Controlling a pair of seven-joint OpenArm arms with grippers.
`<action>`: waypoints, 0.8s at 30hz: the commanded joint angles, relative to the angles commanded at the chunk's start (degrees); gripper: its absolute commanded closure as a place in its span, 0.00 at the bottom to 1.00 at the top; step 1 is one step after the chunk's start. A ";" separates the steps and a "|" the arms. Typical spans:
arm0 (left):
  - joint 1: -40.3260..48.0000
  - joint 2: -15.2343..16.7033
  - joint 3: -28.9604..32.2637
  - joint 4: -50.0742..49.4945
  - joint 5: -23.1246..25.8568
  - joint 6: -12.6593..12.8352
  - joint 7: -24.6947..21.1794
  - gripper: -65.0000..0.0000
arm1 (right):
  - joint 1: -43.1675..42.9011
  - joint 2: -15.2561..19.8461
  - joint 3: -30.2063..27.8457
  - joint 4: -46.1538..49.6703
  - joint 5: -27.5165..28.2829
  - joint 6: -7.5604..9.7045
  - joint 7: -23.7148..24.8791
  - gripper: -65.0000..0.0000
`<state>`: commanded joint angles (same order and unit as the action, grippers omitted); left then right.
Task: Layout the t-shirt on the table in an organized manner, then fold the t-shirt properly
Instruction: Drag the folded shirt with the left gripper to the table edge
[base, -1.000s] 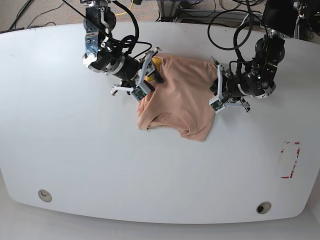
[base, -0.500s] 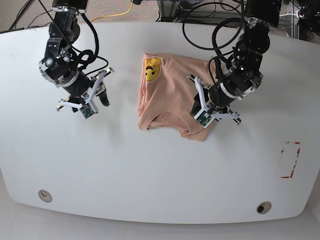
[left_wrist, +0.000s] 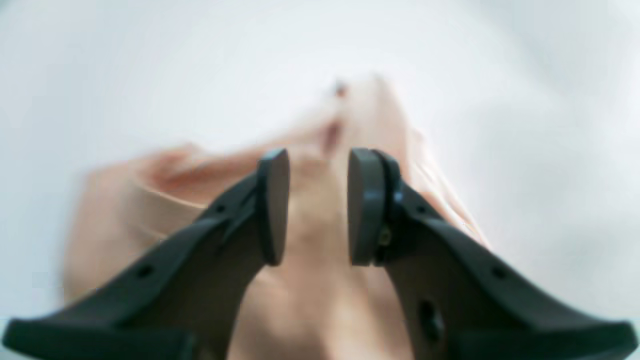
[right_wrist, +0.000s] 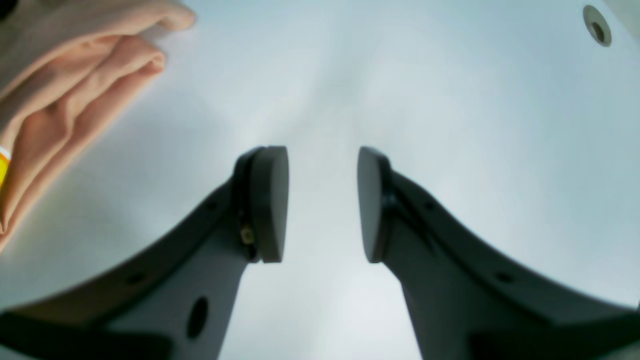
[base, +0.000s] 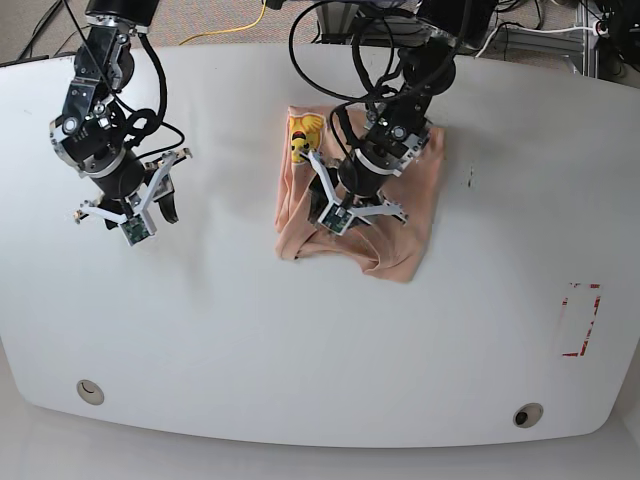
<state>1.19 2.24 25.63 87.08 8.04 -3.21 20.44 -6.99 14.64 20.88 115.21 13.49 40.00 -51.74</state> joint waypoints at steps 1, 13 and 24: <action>-0.53 0.00 0.97 -2.81 0.00 0.53 -0.18 0.80 | 0.00 -0.09 0.00 0.00 0.00 0.00 0.00 0.67; 0.62 -6.15 -0.35 -9.67 -0.18 -0.26 -0.18 0.80 | 0.09 -2.81 0.09 0.00 0.00 0.00 0.00 0.67; 8.26 -21.89 -13.01 -9.14 -0.26 -13.19 -3.43 0.80 | -1.23 -4.31 0.00 0.18 0.00 0.00 0.00 0.67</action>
<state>9.45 -19.65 12.62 77.93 7.78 -16.40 17.01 -8.22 10.33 20.88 115.38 13.49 40.00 -51.74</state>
